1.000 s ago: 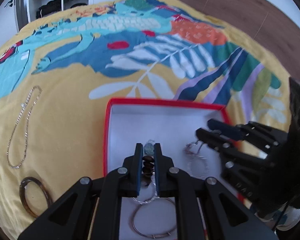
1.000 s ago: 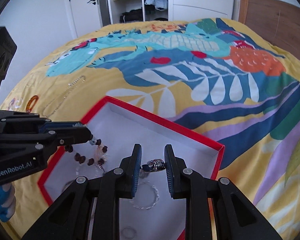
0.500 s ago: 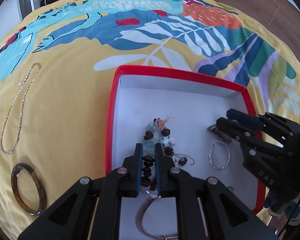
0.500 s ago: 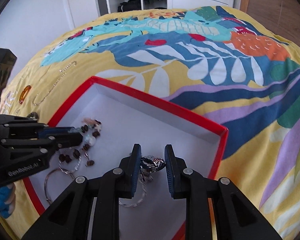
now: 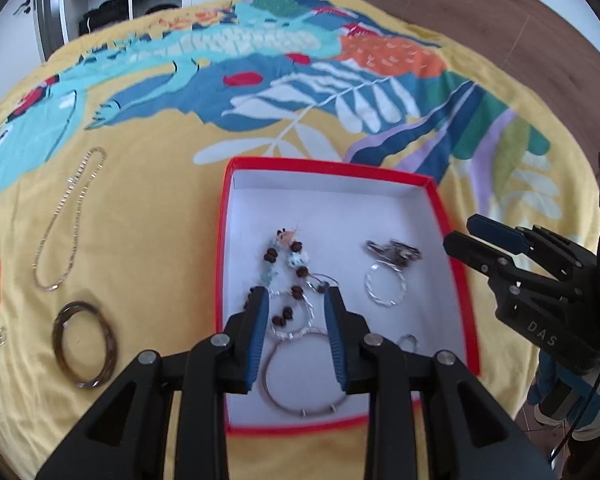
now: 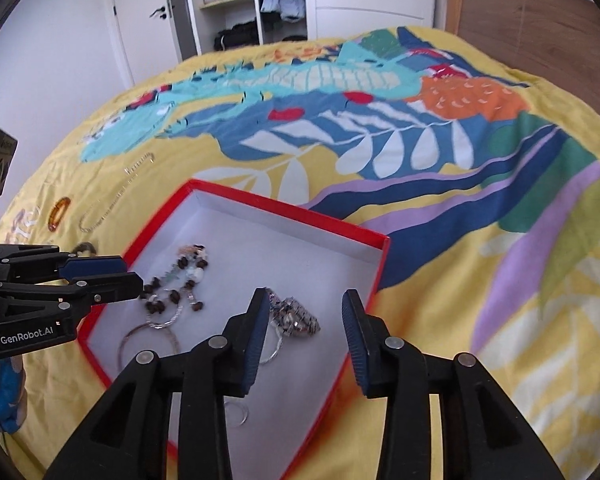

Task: Organize jewelry
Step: 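Carry bracelet and pendant into the red box and open both tools, then withdraw both tools from the red box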

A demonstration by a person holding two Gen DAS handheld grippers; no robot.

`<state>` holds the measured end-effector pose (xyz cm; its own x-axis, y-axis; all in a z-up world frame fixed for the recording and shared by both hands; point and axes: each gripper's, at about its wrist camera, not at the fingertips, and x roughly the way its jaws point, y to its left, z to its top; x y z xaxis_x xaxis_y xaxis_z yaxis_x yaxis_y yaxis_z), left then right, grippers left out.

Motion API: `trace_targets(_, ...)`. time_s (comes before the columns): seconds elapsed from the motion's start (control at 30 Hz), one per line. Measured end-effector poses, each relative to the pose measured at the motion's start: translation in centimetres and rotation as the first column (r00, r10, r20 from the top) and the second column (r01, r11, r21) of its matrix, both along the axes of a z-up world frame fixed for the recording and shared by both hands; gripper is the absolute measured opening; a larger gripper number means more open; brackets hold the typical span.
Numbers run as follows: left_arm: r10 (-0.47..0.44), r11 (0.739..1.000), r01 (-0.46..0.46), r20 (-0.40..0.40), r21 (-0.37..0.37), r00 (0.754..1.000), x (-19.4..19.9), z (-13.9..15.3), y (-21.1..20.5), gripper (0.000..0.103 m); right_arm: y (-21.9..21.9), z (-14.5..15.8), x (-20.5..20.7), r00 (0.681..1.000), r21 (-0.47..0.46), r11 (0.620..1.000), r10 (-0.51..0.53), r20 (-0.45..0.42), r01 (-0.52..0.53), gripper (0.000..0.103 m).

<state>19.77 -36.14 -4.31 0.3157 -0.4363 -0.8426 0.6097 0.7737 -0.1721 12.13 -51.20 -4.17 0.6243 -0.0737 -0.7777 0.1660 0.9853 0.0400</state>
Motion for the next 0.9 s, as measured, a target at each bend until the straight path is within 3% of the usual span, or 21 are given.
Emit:
trace_targets(0.23,0.000,1.000,0.000,0.018,0.012,1.000,-3.8,3.0,3.7,0.027,2.0,2.9,-4.0,0.998,0.043,0.998,-0.037,0.047,0.035,0.044)
trace_targets(0.5,0.113,0.993,-0.115,0.074,0.017,0.991,-7.4,5.5,12.0,0.027,7.1,5.2,-8.0,0.996,0.060,0.998,-0.008,0.094,0.002,0.045)
trace_targets(0.9,0.324,0.942,-0.335,0.177,0.032,0.929,-12.3,8.2,23.4,0.028,15.3,6.0,-12.1,0.990,0.097,0.991,0.082,0.116,-0.094,0.045)
